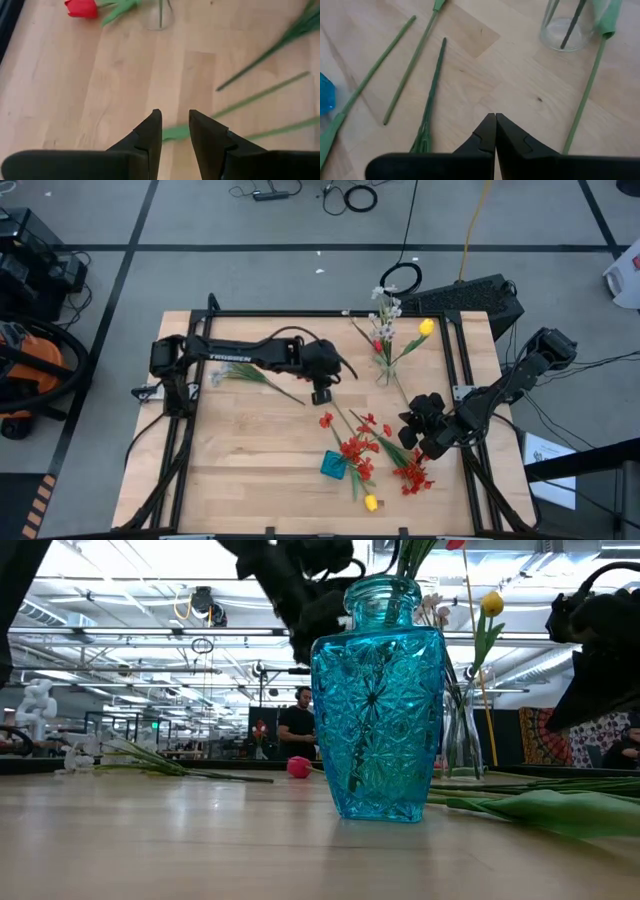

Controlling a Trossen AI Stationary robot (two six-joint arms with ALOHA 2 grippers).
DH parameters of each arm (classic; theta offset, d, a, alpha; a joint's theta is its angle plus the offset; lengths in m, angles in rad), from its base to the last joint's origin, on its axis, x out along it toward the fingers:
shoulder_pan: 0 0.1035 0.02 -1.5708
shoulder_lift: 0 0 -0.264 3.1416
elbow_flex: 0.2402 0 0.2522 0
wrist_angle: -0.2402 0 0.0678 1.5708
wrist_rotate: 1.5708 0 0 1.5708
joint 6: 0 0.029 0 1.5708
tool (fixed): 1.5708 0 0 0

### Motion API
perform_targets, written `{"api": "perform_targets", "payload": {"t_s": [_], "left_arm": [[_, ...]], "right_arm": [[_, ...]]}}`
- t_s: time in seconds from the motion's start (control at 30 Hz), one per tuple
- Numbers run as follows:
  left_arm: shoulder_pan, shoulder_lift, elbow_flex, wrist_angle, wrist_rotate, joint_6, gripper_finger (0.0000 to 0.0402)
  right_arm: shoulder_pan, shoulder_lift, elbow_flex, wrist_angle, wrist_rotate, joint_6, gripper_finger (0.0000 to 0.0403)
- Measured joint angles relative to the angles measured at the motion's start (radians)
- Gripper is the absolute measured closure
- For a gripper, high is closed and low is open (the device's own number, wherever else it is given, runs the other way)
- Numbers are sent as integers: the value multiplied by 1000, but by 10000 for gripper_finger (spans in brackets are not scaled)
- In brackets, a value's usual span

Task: Sort flowers into vase by color
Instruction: Put the right red flower into the blue vase

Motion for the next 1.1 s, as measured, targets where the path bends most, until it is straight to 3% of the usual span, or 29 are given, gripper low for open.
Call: {"api": "perform_targets", "payload": {"t_s": [0.13, 0.83, 1.1], "left_arm": [[3, -71, -123, 98, -7, -28, 297], [-46, -705, -870, 534, -112, -255, 297], [-85, -810, -1073, 672, -170, -357, 297]], "right_arm": [[0, 0, 0, 4, -2, 0, 403], [-15, 0, 1, -17, -3, -30, 403], [-133, 0, 134, -297, -11, -45, 403]]}}
